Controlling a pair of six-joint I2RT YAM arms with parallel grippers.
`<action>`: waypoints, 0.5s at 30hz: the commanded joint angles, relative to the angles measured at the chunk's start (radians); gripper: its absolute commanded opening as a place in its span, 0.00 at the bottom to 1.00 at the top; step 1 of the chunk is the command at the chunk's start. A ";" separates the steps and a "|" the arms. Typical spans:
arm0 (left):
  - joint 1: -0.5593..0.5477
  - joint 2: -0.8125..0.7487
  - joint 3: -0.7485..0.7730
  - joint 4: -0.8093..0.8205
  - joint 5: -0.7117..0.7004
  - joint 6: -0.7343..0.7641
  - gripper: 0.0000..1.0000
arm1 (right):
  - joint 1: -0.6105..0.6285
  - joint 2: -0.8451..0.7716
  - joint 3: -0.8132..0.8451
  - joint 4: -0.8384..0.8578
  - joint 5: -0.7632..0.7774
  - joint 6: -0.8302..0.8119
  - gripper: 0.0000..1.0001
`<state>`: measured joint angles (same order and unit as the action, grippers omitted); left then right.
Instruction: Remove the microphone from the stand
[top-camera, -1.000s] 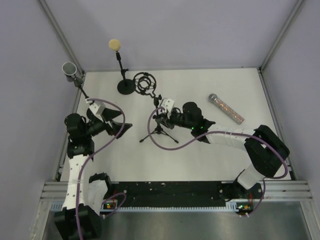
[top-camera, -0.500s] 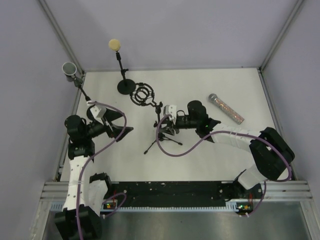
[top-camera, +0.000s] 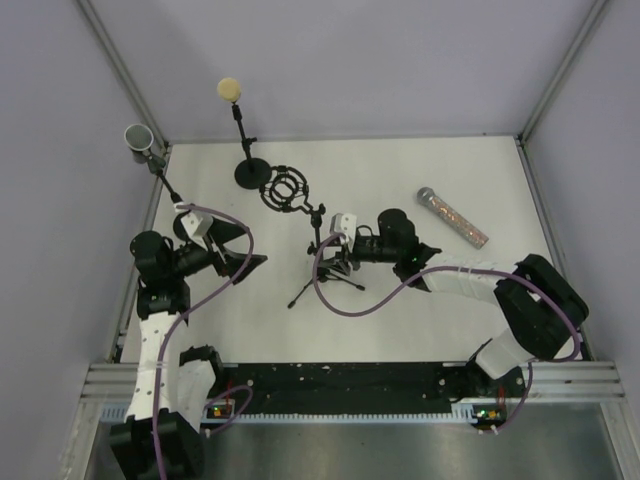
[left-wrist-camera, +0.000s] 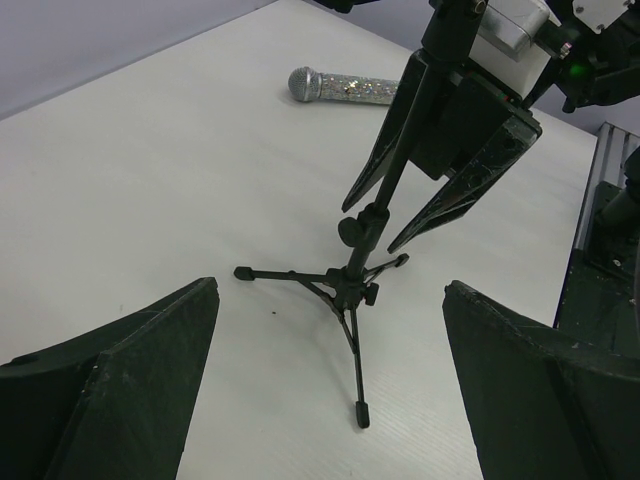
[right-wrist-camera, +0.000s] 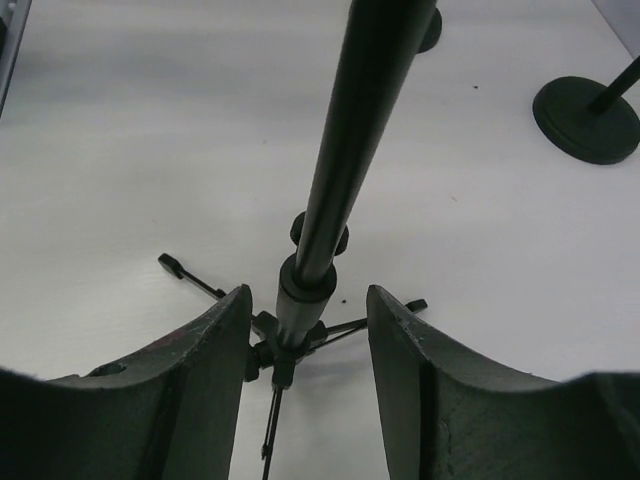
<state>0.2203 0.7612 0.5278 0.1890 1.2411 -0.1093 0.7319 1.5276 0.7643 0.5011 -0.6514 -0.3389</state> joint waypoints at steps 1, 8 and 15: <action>0.004 -0.014 -0.006 0.058 0.008 -0.010 0.99 | -0.002 0.009 -0.006 0.122 0.053 0.057 0.48; 0.004 -0.013 -0.009 0.064 -0.006 -0.013 0.99 | -0.002 0.022 -0.019 0.185 0.065 0.121 0.43; 0.004 -0.008 -0.009 0.064 -0.019 -0.012 0.99 | 0.003 0.026 -0.017 0.175 0.056 0.129 0.43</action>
<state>0.2199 0.7612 0.5251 0.2096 1.2316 -0.1154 0.7319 1.5410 0.7464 0.6147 -0.5987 -0.2314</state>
